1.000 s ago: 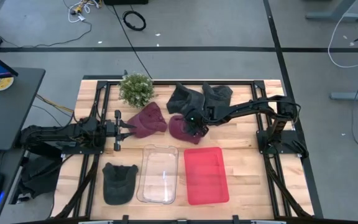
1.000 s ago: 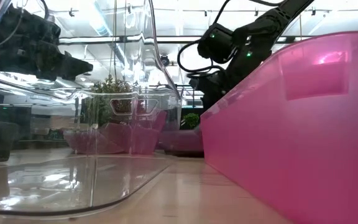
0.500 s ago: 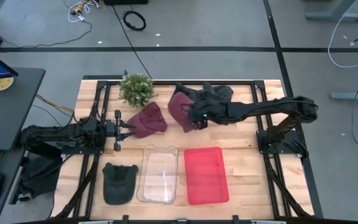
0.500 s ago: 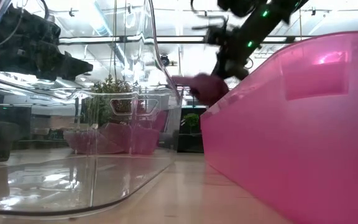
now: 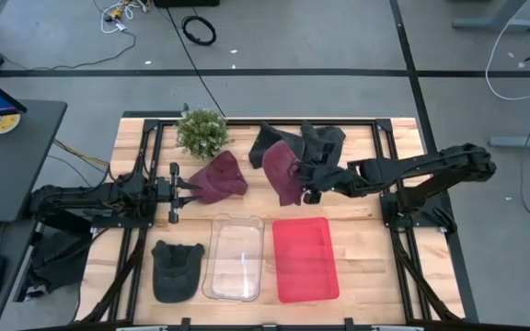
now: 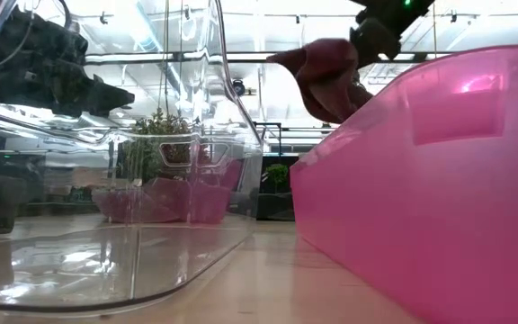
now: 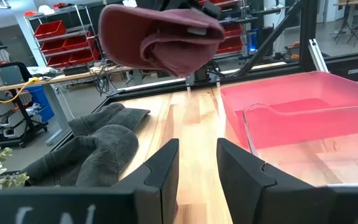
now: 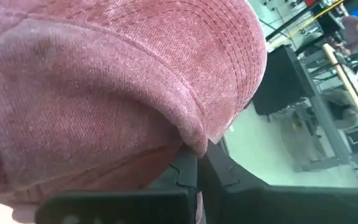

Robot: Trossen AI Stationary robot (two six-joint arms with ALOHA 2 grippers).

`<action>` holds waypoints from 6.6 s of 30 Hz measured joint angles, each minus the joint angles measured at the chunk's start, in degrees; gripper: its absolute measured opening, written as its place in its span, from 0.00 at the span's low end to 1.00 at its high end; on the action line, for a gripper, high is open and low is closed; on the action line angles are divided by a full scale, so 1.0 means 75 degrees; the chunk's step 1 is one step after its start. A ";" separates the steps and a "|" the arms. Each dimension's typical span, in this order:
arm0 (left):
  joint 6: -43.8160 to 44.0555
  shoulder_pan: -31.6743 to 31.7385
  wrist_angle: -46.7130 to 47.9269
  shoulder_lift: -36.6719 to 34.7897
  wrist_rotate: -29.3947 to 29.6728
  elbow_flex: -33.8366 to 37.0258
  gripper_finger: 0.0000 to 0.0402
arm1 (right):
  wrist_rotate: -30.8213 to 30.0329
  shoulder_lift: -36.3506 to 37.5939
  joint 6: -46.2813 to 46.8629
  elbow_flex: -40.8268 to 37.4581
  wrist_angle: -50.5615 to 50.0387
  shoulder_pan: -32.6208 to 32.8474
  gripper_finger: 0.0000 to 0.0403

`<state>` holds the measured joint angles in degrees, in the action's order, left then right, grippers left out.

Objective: Pick & Place hat
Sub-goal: Put the right red cap into the red bin, then put the top right black cap into the transparent bin

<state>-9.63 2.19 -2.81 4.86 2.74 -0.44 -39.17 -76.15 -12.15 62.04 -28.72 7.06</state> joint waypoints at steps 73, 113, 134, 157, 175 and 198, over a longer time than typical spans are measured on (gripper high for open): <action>0.0000 0.0001 0.0006 0.0000 0.0000 0.0002 0.29 | 0.2569 -0.3825 0.9521 0.4019 -0.5960 0.3372 0.21; 0.0002 -0.0001 0.0006 0.0000 0.0000 0.0000 0.29 | -0.1067 -0.2753 0.6025 0.3064 -0.6222 0.1543 0.30; 0.0003 -0.0001 0.0006 0.0000 0.0000 -0.0001 0.29 | 0.2289 0.0528 0.1728 -0.1299 -0.0661 -0.3273 0.54; 0.0001 -0.0001 0.0007 0.0000 0.0000 0.0000 0.29 | 0.4905 -0.1497 0.0065 -0.1346 0.0847 -0.6706 0.55; 0.0001 -0.0001 0.0006 0.0000 0.0000 0.0000 0.29 | 0.5769 -0.2152 0.0089 -0.1346 0.0900 -0.7016 0.50; 0.0002 -0.0001 0.0009 0.0000 0.0000 -0.0001 0.29 | 0.5501 -0.2152 -0.0446 -0.1346 0.0779 -0.7016 0.02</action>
<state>-9.62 2.17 -2.74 4.86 2.74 -0.45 2.09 -92.29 -15.49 51.94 -22.88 -45.56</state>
